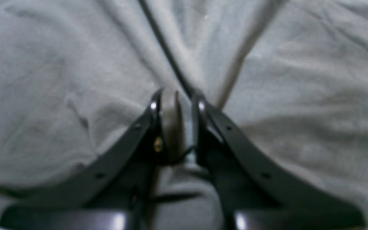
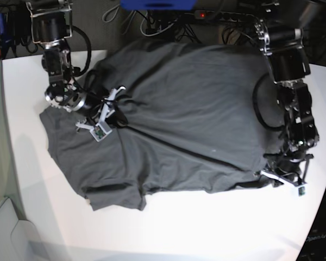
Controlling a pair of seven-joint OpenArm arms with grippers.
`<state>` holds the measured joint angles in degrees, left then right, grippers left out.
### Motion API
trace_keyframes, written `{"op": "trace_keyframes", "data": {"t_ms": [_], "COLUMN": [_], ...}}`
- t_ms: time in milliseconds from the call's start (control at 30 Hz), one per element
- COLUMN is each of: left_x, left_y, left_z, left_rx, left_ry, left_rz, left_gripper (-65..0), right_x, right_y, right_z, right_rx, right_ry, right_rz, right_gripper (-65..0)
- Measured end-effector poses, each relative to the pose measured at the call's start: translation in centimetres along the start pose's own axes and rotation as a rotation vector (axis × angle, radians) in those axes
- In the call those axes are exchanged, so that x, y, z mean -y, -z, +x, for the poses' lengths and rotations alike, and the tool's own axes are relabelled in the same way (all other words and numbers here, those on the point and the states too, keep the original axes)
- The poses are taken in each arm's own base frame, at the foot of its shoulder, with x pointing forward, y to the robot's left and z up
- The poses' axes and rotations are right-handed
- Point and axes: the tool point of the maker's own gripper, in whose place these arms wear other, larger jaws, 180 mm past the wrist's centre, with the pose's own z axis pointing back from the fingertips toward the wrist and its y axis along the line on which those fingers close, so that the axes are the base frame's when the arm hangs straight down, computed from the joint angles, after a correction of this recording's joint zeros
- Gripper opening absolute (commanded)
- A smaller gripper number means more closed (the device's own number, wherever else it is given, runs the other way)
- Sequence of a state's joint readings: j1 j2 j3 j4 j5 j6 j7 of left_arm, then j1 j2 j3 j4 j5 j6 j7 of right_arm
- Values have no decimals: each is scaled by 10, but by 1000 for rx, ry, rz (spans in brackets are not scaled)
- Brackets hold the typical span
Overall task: Layout the t-shirt on the table in an organized manner, then fold the t-shirt properly
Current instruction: 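Drag the shirt edge with the left gripper away from the right gripper, then pull both grippers apart lifting the shirt to spread it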
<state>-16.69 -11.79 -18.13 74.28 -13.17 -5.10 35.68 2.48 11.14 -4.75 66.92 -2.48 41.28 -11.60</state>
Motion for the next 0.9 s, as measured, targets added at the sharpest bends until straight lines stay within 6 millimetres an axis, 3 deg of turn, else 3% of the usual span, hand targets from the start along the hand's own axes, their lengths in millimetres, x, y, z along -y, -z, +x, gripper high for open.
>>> {"op": "trace_keyframes", "data": {"t_ms": [67, 133, 200, 333, 467, 700, 900], "left_x": [16, 18, 14, 3, -10, -17, -25], "left_y": [-8, -16, -20, -14, -5, 36, 64], "left_z": [-26, -52, -71, -86, -124, -104, -84], "left_rx": [-85, -169, -219, -258, -327, -198, -149], "left_ry": [54, 81, 86, 75, 43, -26, 91], "left_rz": [-37, -39, -31, -7, 18, 34, 87], "left_gripper": [-586, -586, -586, -586, -586, -586, -586], "right_x": [1, 0, 2, 7, 11, 33, 54], "right_y": [1, 1, 2, 4, 7, 21, 41], "right_z": [1, 2, 4, 7, 12, 28, 47], "right_rx": [-5, -4, -9, -36, -45, -84, -116], "right_ry": [-3, -4, -10, -41, -54, -64, -27], "right_rz": [1, 3, 2, -7, -9, -28, -23], "right_gripper": [-585, -585, -585, -585, -585, -585, -585]}}
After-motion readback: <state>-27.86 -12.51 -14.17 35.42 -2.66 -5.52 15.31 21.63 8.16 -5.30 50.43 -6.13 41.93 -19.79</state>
